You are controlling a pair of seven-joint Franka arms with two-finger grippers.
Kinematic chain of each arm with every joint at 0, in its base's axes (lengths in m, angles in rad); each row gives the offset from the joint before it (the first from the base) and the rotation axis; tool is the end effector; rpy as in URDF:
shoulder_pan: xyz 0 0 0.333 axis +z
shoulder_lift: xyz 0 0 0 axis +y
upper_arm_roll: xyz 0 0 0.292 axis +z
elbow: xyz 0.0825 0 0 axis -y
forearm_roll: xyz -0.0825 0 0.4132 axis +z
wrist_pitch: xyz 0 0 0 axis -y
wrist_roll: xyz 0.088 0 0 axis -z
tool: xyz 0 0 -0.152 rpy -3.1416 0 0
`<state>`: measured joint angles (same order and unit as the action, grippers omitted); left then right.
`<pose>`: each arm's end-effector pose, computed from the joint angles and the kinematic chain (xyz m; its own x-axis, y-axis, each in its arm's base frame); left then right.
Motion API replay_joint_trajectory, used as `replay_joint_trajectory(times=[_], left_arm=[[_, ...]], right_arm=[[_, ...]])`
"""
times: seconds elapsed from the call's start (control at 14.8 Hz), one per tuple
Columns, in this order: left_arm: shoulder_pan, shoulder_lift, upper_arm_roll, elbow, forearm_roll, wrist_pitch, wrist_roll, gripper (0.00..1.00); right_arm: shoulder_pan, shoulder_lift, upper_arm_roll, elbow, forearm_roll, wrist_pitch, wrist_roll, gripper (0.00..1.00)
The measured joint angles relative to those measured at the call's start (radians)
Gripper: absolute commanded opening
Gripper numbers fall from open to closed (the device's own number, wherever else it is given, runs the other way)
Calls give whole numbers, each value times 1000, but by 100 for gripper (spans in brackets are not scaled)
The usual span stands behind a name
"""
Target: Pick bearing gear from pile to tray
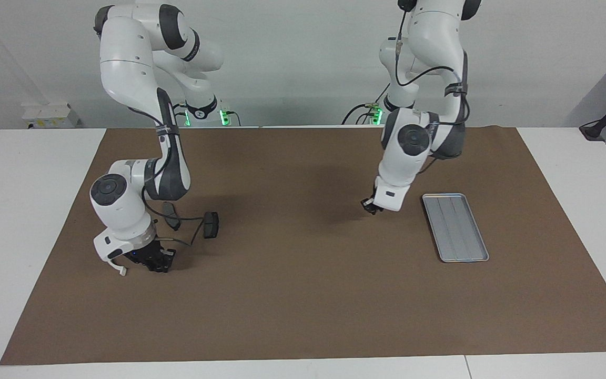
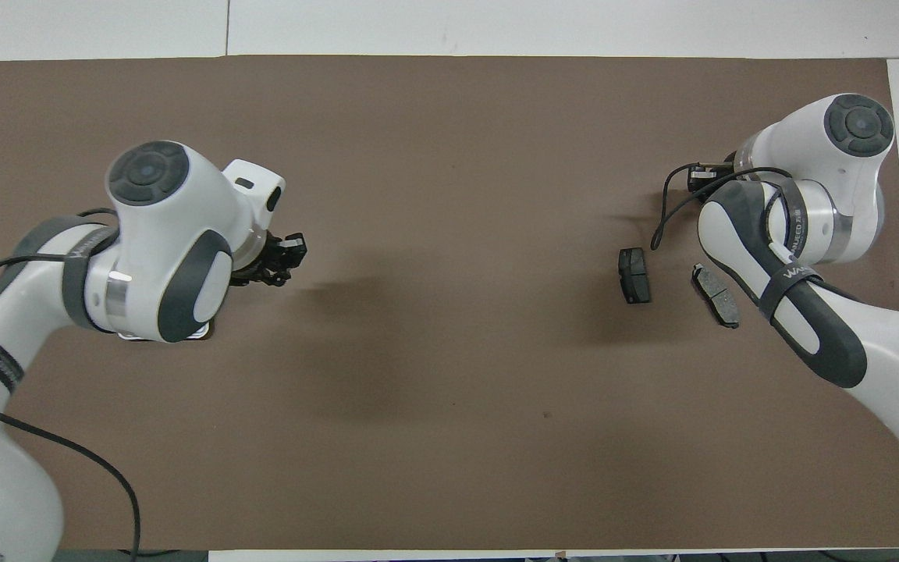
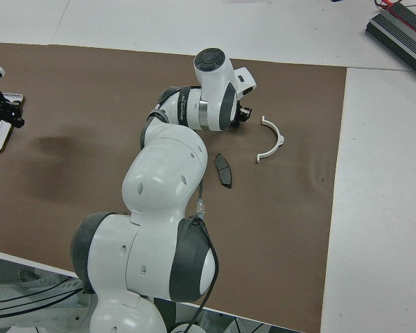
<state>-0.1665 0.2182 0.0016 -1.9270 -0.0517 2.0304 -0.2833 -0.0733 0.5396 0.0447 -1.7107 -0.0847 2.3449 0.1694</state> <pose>0.5965 -0.1044 0.2840 0.9823 0.1418 -0.1225 0.1440 -0.9895 0.0092 0.6957 -0.0253 0.2030 0.9841 -0.1465 0.1002 -0.1498 -0.9884 0.0264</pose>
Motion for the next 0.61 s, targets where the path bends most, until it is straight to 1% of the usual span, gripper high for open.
replay_joint_trajectory(times=[0.2, 0.34, 0.47, 0.61], left_arm=[[131, 0, 2, -14, 0, 7, 238, 4], [190, 0, 3, -38, 0, 40, 324, 4], [226, 0, 2, -84, 0, 94, 364, 4], [234, -2, 2, -124, 0, 121, 370, 5]], right_arm=[[0, 0, 0, 0, 0, -1, 0, 0], [1, -1, 0, 12, -3, -40, 0, 0], [5, -6, 1, 68, -14, -158, 0, 0], [16, -29, 5, 141, -23, -285, 0, 0]])
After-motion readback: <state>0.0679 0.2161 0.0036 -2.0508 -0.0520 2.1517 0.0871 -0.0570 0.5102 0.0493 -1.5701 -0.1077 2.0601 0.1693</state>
